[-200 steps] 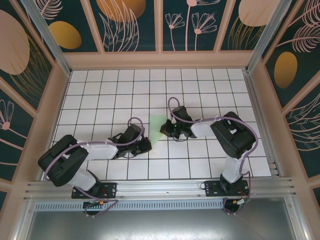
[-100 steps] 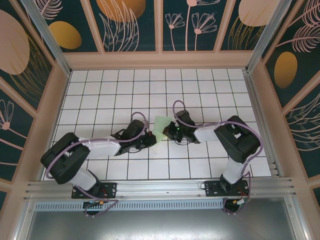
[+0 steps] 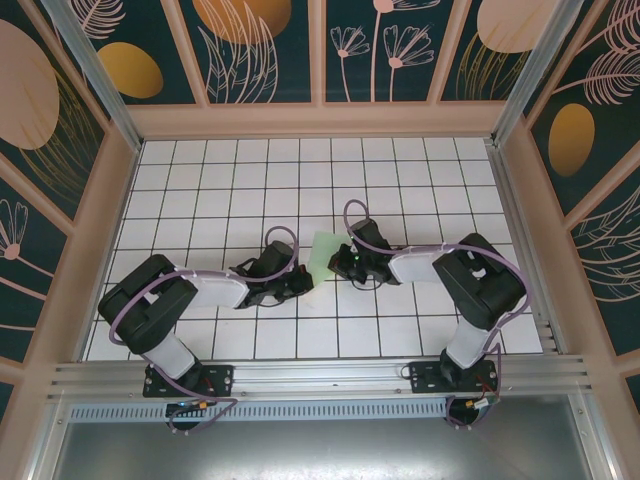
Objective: Fold a paper plane with a square sheet of paper (pick it up from the middle)
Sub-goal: Third fold the triangle at the center of the table.
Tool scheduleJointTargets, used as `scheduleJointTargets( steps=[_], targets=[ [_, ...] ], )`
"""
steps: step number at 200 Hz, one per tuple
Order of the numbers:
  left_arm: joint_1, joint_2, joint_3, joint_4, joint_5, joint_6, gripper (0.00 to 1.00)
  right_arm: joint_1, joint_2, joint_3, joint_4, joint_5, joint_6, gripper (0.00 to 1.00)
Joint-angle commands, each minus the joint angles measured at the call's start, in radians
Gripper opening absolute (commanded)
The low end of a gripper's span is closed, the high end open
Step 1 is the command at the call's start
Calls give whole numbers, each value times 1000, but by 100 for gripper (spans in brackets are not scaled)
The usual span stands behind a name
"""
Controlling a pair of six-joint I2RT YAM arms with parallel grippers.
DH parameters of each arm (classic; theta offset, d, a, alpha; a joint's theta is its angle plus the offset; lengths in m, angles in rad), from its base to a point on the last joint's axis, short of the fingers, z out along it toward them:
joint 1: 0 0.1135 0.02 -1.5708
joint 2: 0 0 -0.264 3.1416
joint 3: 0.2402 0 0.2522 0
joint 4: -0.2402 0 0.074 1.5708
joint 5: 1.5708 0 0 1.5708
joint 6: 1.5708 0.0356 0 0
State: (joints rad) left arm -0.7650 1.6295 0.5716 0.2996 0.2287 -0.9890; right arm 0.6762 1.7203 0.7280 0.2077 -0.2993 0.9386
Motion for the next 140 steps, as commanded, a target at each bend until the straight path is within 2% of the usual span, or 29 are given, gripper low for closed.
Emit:
scheduleJointTargets(
  steps=[1, 70, 140],
  targets=[
    [-7, 29, -41, -106, -3, -2, 0, 14, -58, 25, -61, 20, -115, 0],
    [-6, 42, -19, -127, -3, 20, 0, 101, 5, 59, -22, -17, -95, 0],
    [-6, 44, -19, -147, -11, 9, 0, 100, 77, 68, -99, -2, -112, 0]
  ],
)
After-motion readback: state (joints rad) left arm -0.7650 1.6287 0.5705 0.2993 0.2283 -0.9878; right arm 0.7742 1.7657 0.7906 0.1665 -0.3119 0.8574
